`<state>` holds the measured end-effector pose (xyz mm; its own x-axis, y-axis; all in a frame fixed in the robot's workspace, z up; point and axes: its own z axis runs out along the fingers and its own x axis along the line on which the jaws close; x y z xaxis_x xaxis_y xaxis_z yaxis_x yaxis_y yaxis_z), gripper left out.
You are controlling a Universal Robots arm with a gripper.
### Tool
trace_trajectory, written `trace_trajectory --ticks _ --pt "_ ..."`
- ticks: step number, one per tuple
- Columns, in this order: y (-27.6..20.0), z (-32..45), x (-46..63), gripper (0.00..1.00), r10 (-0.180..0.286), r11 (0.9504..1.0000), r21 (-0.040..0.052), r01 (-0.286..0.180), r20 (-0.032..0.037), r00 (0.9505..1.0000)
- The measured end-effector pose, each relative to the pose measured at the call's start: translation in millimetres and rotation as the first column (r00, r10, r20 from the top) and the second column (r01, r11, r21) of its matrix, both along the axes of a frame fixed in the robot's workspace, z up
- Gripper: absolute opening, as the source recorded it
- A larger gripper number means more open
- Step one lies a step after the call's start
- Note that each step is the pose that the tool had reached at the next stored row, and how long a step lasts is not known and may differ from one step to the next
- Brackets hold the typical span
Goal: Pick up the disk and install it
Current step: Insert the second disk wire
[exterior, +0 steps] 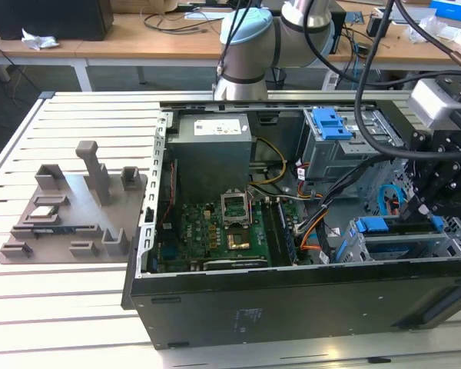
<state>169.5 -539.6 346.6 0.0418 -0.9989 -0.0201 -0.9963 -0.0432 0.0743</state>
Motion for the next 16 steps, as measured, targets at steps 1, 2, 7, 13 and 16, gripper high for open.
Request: trace_trajectory --ticks 1,2,7,13,16 --pt "0.0 -0.4 0.0 0.11 0.0 1.0 -0.0001 0.0 0.0 1.0" --pt "-0.2 -0.8 0.0 0.11 0.0 1.0 0.0 0.0 0.0 1.0" --pt "-2.7 -3.1 0.0 0.11 0.0 1.0 -0.0008 0.0 0.0 1.0" --pt "-2.7 -3.9 0.0 0.11 0.0 1.0 0.0 0.0 0.0 1.0" --pt "-1.9 -4.6 0.0 0.11 0.0 1.0 0.0021 0.0 0.0001 1.0"
